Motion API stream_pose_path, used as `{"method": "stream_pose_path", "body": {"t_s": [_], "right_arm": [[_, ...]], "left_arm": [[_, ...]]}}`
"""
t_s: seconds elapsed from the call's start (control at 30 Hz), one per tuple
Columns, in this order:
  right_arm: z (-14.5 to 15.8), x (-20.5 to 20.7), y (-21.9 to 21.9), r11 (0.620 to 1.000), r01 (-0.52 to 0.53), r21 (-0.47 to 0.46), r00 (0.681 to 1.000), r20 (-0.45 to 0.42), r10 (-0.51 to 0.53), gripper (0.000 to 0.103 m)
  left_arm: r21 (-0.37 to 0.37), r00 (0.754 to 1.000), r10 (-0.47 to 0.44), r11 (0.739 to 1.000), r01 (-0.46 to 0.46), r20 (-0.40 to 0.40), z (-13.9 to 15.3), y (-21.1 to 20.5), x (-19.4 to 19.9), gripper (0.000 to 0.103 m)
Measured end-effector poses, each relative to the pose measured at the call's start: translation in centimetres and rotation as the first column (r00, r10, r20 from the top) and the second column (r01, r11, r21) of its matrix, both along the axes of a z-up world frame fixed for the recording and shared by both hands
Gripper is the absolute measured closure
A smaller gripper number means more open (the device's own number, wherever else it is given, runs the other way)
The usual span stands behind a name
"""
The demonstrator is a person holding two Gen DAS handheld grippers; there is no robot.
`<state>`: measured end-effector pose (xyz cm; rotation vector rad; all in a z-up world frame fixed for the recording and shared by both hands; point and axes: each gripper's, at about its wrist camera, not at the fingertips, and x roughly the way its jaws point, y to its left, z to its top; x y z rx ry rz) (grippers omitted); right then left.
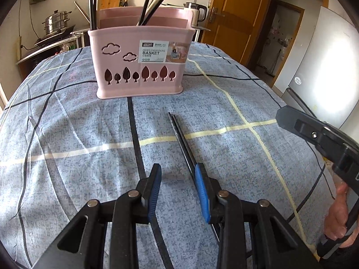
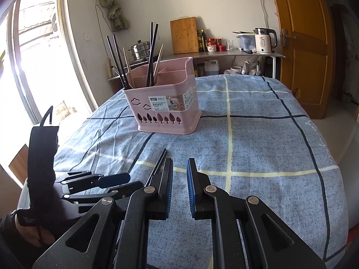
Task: Organize utensils
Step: 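Move both tools down to the last black chopsticks on the cloth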
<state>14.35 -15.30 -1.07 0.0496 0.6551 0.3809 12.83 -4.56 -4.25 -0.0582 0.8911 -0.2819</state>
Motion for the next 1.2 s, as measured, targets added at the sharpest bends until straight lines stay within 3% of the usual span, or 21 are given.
{"method": "stream_pose_path", "body": {"t_s": [0.33,0.8,0.93,1.13,1.2], "right_arm": [[-0.4,0.3,0.0,1.0,-0.003,0.002,1.0,-0.003,0.003,0.09],[-0.3,0.0,-0.1,1.0,0.002,0.007,1.0,0.0,-0.002,0.09],[-0.1,-0.2,-0.3,1.0,0.003,0.006,1.0,0.004,-0.003,0.09],[-0.4,0.1,-0.6,1.0,0.012,0.017,1.0,-0.003,-0.012,0.09],[-0.4,0.0,-0.5,1.0,0.009,0.016,1.0,-0.003,-0.009,0.09]], "left_arm": [[0.042,1.0,0.019,0.999,-0.02,0.018,-0.2,-0.5,-0.1,0.068],[0.049,1.0,0.022,0.999,-0.022,-0.001,-0.1,-1.0,-1.4,0.064],[0.018,0.999,0.039,0.999,-0.039,-0.015,-0.2,0.0,-1.5,0.062],[0.077,0.999,0.044,0.996,-0.043,-0.01,-0.2,-0.6,-1.7,0.064],[0.05,0.998,0.054,0.997,-0.053,-0.02,-0.1,-0.3,-1.7,0.064]]}}
